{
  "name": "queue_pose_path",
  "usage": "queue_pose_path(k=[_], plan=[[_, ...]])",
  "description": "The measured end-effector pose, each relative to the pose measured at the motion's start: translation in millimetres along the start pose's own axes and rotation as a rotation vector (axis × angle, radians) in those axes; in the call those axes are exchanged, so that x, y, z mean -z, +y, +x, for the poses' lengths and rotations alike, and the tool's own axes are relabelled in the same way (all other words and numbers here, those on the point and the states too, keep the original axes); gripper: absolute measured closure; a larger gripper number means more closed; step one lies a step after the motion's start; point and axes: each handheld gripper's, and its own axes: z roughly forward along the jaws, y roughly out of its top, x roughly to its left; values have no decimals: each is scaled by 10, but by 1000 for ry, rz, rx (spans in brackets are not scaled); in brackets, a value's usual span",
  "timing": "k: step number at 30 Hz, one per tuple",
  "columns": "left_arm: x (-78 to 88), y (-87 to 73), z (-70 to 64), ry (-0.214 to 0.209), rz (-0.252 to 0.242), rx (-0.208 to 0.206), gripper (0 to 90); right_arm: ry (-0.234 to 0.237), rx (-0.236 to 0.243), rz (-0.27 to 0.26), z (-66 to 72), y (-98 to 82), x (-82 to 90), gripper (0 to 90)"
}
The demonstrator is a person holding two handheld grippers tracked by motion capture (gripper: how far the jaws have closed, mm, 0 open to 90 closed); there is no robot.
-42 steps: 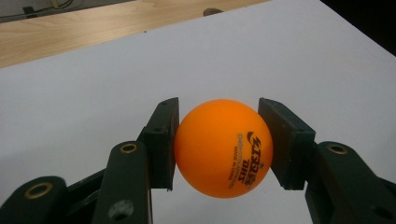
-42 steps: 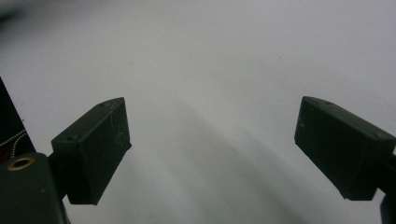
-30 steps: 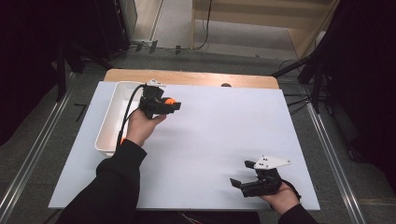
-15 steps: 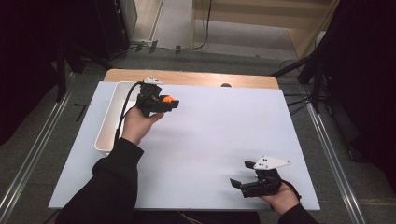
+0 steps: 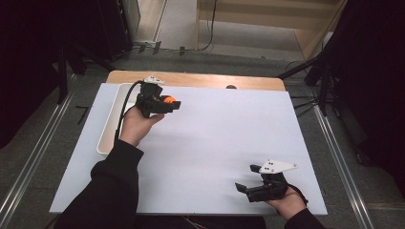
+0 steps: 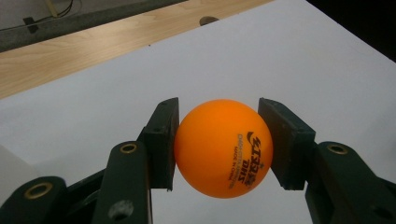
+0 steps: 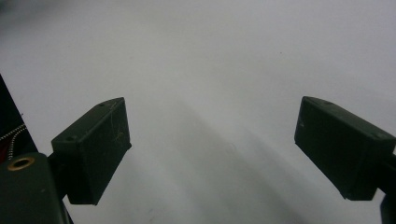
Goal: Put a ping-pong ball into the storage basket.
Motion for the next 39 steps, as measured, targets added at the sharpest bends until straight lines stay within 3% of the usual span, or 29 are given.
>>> queue_pose_path(k=[15,39], plan=[[66,-10,82,38,-15,-2,509,-1,8,3,3,2,-4,91],[303,-130,347,123,-37,53,509,26,31,6,7,70,-76,91]])
